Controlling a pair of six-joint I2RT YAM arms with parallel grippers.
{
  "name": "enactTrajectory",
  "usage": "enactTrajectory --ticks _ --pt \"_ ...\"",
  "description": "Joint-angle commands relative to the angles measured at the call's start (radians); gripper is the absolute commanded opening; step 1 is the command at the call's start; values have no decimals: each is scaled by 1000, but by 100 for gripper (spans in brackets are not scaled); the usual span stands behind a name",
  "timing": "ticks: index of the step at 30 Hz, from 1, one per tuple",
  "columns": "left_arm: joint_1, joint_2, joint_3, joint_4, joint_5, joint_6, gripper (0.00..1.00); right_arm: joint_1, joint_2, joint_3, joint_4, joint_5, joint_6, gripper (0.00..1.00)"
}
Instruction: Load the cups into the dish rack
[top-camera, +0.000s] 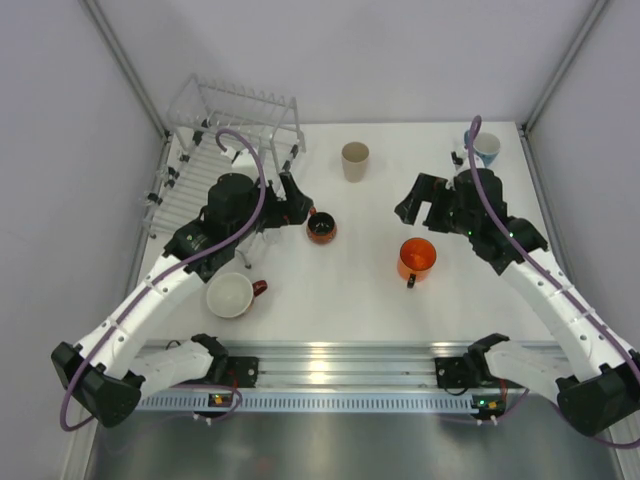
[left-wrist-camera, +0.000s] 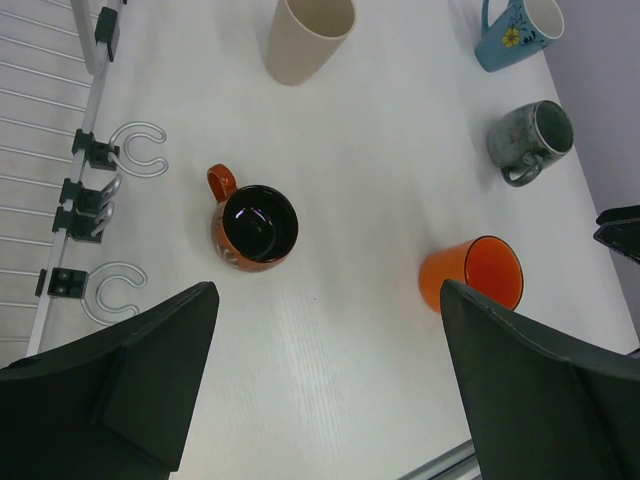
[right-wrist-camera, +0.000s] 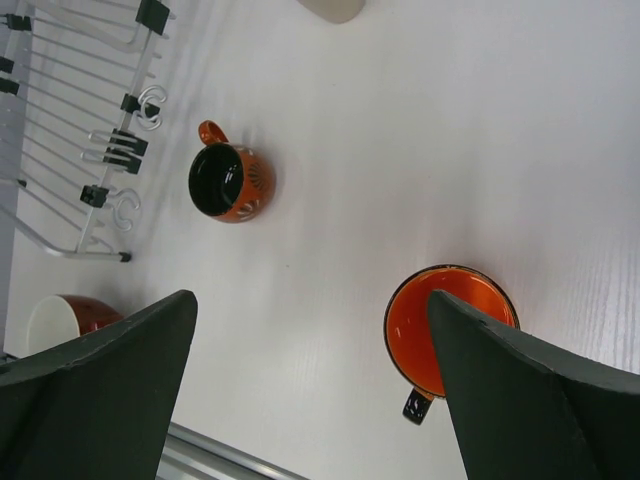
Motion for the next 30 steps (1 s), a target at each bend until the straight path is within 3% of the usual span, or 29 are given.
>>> enactTrajectory --ticks 1,11,19,25,30 --pt "-1 -14 0 -3 -29 7 98 -16 -30 25 40 1 6 99" --pt "-1 -23 -12 -16 -39 -11 98 -16 -12 24 20 1 1 99" --pt "-1 -23 -16 -14 75 3 98 -19 34 54 -80 117 -89 99" --pt "-1 -12 -29 21 192 4 98 -20 43 4 -83 104 -126 100" --pt "-1 -20 -83 81 266 -34 98 -31 34 -30 -123 128 -148 92"
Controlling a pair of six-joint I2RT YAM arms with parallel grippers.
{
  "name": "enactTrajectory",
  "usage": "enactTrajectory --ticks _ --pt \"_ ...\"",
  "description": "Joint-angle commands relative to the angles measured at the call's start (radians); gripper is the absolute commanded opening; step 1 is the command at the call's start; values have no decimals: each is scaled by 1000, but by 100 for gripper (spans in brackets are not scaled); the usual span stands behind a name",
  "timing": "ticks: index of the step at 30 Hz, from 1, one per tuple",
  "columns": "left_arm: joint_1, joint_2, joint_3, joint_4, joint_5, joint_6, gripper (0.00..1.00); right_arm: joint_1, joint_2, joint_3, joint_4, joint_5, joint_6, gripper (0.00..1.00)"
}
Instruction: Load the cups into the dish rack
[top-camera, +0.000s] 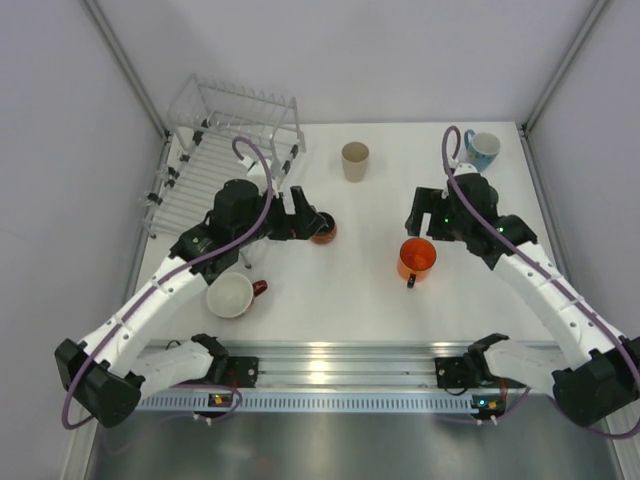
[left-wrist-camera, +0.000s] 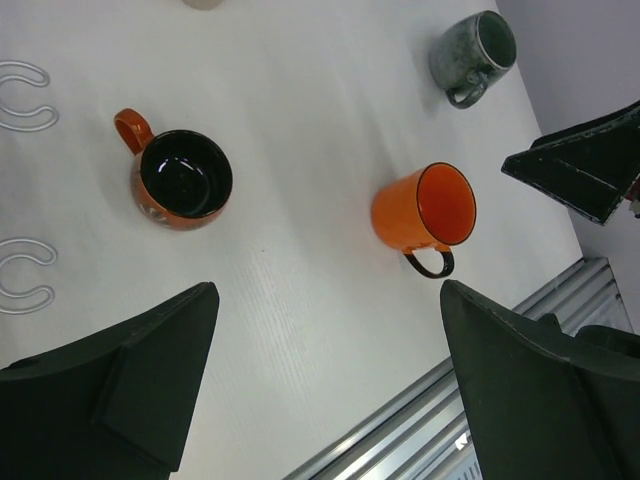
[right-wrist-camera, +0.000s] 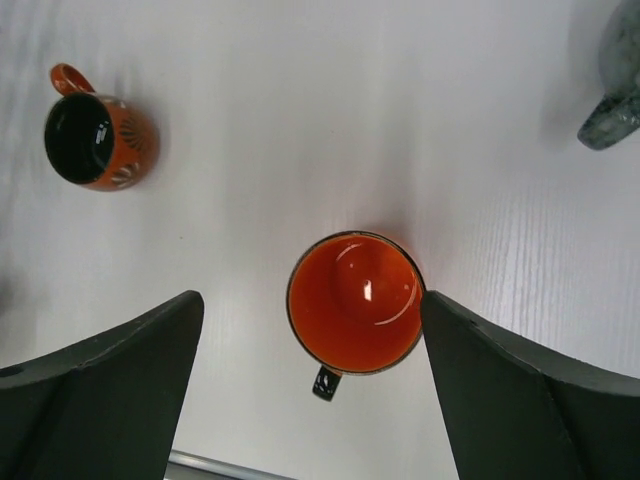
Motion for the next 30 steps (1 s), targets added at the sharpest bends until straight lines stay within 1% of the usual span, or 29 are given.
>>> enactTrajectory --ticks 1,2,3,4,5,7,9,13,18,24,30 --pt "-1 -20 -47 85 74 -28 98 -44 -17 -30 -41 36 -42 90" --pt "-1 -21 -55 104 89 -34 98 -57 -25 -39 -51 37 -42 84" --pt "-1 -21 -61 110 100 -38 98 -92 -27 -62 -53 19 -40 74" --pt "-1 -20 -63 112 110 -41 98 -113 -27 -71 -58 -4 -42 74" --pt "-1 -21 -63 118 119 -41 98 -136 -21 -78 -71 -26 -34 64" --pt "-1 -23 -63 119 129 -49 98 -193 -13 -94 -85 -62 -26 58" --pt "-1 -26 -63 121 144 -51 98 -204 -5 -107 -94 -64 1 56" --pt "-1 -44 -77 121 146 -54 98 -204 2 -136 -82 -115 56 53" --pt "-1 -82 -104 122 133 -60 98 -204 33 -160 -62 -112 113 52" --pt "-1 -125 -138 151 136 -77 98 -198 70 -213 2 -105 130 50" --pt "-1 -145 -152 178 135 -72 98 -190 119 -220 51 -98 141 46"
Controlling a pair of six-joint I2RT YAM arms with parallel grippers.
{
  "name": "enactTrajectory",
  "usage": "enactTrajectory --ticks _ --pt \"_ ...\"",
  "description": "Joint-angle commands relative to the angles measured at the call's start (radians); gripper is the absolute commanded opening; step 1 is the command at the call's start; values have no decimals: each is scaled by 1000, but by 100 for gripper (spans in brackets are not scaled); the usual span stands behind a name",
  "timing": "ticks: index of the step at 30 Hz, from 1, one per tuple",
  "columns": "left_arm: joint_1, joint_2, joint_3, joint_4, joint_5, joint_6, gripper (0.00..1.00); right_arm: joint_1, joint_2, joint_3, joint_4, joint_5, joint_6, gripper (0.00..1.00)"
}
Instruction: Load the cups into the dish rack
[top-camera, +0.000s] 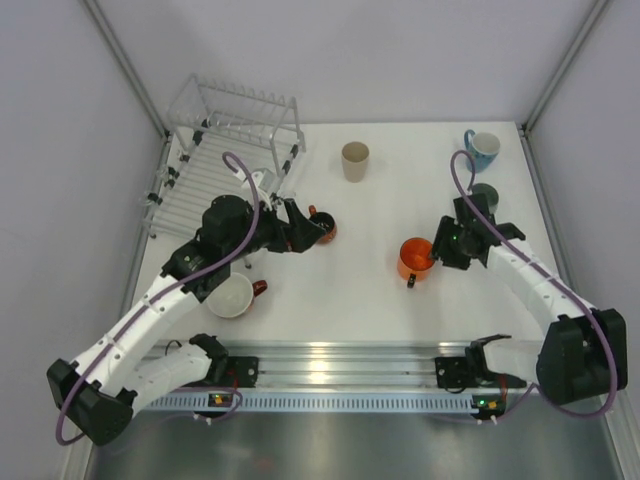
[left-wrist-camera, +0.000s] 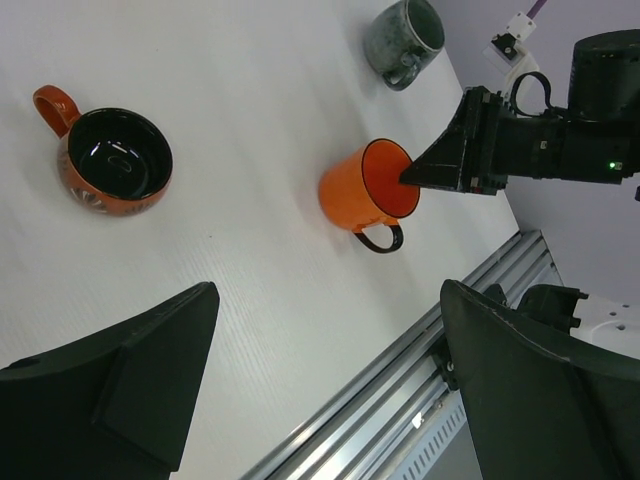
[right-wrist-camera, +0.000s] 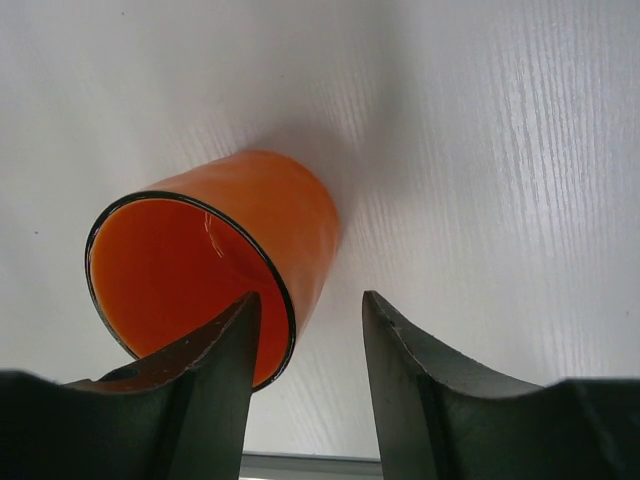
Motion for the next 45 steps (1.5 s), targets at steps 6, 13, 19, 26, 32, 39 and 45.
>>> enactTrajectory --ticks 6,13,19,26,32,39,45 --pt "-1 -17 -10 90 22 -21 97 6 61 -8 127 -12 10 36" --pt "-1 17 -6 122 73 -56 95 6 87 -12 176 -51 14 16" --pt "-1 43 -6 168 140 -83 91 8 48 -6 220 -107 30 0" --pt "-1 49 -53 294 273 -220 89 6 -74 -58 384 -236 120 0" --pt "-1 42 -99 484 364 -401 88 6 -233 -103 528 -330 184 0" --pt "-2 48 -135 616 427 -541 88 8 -439 -221 827 -413 301 0" --pt "-7 60 -125 671 413 -594 89 14 -483 -270 1085 -450 408 0"
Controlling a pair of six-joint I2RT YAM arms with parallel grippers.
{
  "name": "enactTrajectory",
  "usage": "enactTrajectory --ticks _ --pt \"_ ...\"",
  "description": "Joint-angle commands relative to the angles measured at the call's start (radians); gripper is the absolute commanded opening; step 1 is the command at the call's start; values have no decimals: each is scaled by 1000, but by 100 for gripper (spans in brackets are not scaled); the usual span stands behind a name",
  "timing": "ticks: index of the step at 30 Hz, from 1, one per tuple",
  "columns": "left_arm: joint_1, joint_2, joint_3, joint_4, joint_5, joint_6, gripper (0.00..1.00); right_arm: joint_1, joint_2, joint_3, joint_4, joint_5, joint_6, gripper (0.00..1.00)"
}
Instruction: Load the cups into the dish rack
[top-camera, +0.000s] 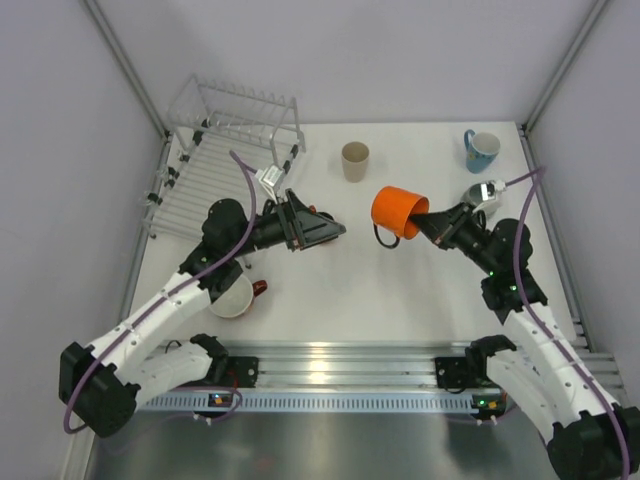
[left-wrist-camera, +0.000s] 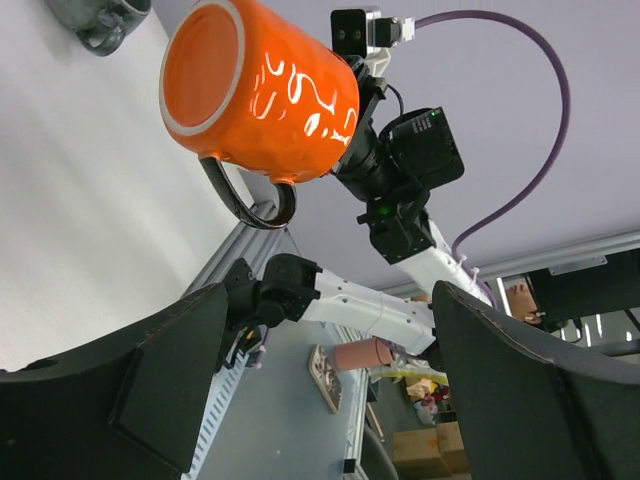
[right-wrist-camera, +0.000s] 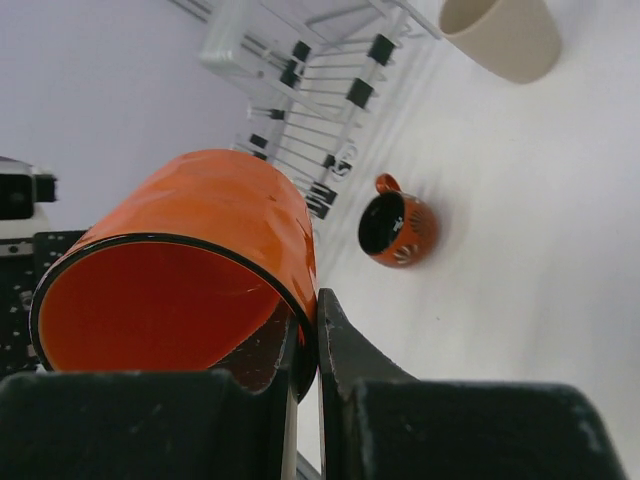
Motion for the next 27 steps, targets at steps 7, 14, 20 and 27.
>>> enactTrajectory --ticks 7,14,20,27 --pt "-49 103 42 188 10 -78 89 60 62 11 516 -59 162 0" --pt "-96 206 66 305 28 -45 88 100 124 2 615 -69 224 0" --pt "-122 249 62 421 25 -49 85 108 141 -2 637 -95 218 0" --pt "-127 321 48 619 65 -153 75 120 190 -18 735 -126 256 0"
